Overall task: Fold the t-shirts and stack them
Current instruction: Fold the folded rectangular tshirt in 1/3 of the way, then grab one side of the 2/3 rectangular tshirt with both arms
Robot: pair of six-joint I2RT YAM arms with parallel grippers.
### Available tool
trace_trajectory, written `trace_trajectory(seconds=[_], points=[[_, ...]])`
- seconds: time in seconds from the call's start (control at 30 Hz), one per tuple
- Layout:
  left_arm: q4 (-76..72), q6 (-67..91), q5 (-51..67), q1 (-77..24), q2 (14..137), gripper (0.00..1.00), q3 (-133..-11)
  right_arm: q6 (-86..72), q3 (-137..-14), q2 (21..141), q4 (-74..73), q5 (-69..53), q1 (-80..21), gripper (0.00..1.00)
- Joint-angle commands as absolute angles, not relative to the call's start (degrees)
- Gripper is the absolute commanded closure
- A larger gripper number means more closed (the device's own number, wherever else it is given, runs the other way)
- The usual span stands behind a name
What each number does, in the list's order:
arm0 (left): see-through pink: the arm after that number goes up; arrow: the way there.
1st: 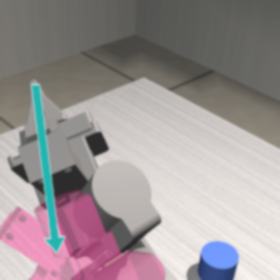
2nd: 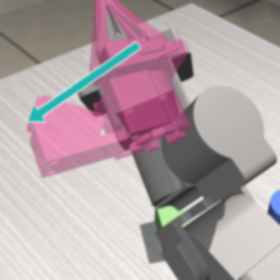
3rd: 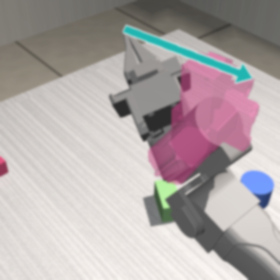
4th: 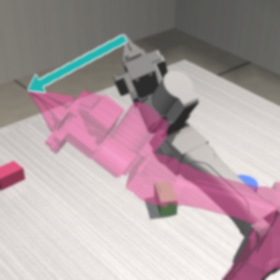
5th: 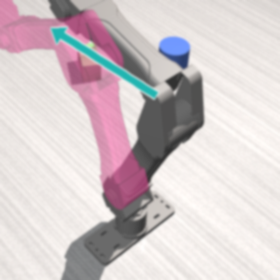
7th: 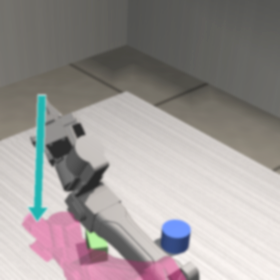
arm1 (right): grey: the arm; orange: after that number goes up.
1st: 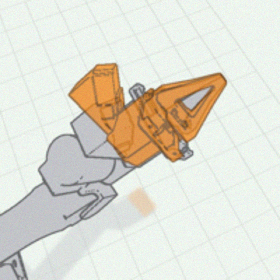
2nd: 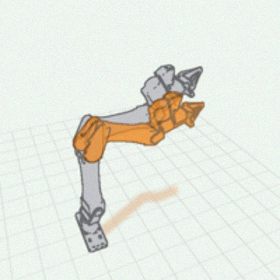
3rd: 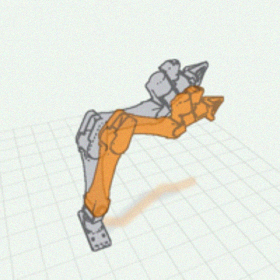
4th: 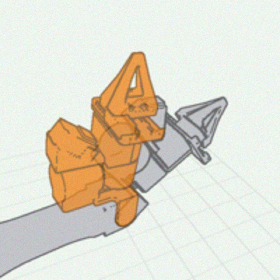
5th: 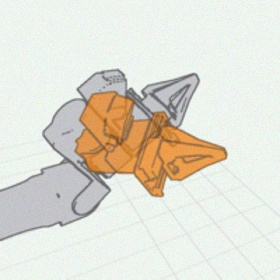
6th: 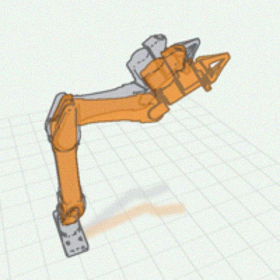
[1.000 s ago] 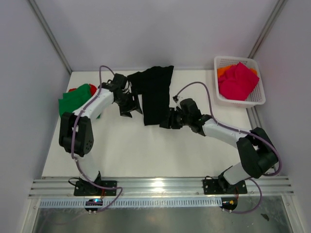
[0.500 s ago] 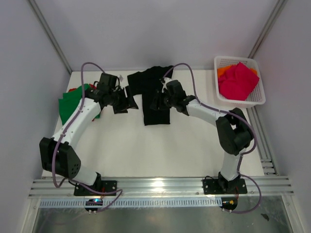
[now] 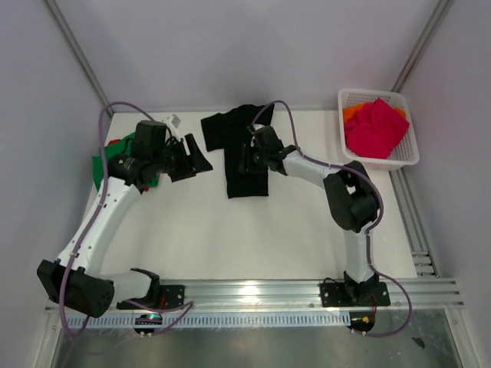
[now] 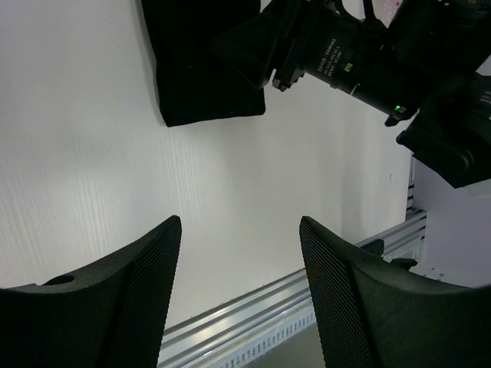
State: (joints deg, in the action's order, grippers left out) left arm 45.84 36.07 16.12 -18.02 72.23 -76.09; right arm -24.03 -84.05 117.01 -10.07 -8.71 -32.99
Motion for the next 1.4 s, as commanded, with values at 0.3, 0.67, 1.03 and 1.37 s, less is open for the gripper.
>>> trace_trajectory(seconds=[0.3,0.67,1.03,1.37], points=[[42.1,39.6,21.8,-18.0,63.5,0.33,-72.9,-26.2,-91.8,124.3,-18.8,-4.3,-32.8,0.55],[41.2,40.5,21.4,-18.0,62.3,0.33,-70.8,-29.5,-82.3,120.5,-20.9,-7.4,-33.0,0.55],[39.6,40.3,22.3,-18.0,65.4,0.33,-71.6,-33.7,-64.7,109.8,-20.3,-9.8,-36.6,0.55],[39.2,39.5,23.3,-18.0,70.0,0.33,-73.5,-37.3,-58.1,103.5,-21.6,-11.2,-41.2,0.55]])
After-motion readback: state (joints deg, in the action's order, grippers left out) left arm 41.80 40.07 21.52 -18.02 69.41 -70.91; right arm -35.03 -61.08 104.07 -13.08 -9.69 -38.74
